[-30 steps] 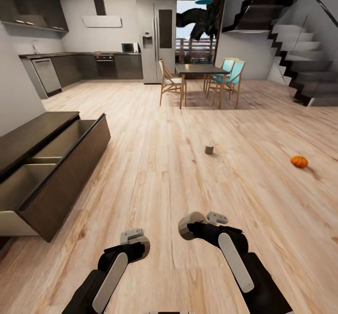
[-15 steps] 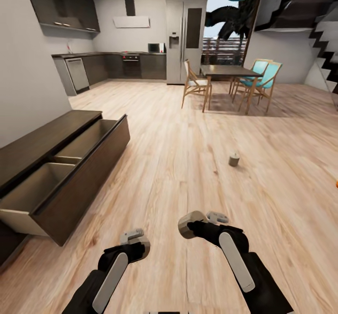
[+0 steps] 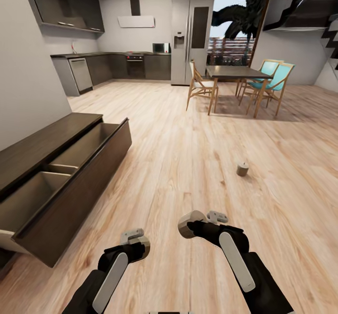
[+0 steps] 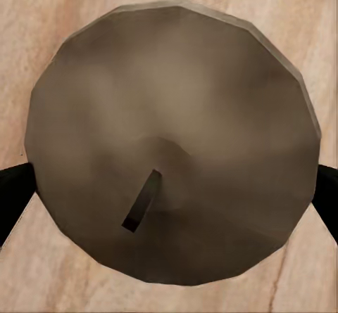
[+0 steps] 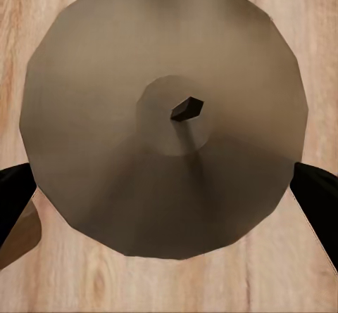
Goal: Place each of the two pumpkins and all three candles from the living room inside a cabinet in the living room (use any cabinet), then make sure every cabinet is closed, and position the cauldron so it is next to a table in the living room.
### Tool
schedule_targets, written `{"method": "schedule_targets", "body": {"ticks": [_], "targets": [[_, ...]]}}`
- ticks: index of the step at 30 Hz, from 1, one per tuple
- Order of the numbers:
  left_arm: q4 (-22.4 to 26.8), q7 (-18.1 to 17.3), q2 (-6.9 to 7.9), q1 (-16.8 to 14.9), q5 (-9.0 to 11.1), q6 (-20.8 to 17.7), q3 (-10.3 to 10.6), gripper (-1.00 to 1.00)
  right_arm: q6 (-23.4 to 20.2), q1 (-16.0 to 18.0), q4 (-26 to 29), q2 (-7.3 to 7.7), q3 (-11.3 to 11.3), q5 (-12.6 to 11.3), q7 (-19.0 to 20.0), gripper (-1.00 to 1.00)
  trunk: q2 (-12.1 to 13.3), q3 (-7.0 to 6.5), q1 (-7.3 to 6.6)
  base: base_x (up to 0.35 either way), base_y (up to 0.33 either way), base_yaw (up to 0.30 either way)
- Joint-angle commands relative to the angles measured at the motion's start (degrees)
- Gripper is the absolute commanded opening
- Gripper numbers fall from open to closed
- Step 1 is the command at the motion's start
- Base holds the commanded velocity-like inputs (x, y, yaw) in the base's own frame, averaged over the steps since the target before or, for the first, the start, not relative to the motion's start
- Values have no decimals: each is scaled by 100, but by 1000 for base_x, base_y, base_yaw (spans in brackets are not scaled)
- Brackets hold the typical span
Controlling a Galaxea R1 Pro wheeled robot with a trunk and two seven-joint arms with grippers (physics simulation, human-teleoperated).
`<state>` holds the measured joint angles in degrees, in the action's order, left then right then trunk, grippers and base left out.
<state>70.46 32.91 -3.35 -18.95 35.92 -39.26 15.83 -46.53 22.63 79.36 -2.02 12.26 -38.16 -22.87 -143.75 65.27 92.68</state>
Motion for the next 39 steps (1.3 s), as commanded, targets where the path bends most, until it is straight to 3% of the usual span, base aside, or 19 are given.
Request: {"method": "schedule_targets", "body": {"ticks": [1,39], "targets": [[7,58,1,-4,56,-2,7,-100,-2,4,6,0,4,-69,-60,-100,-2,5,2,332,0,0],[11,49,-7,2,52,-2,16,-100,13,4,-75,0,2,-1,-60,-100,-2,5,2,332,0,0]]}}
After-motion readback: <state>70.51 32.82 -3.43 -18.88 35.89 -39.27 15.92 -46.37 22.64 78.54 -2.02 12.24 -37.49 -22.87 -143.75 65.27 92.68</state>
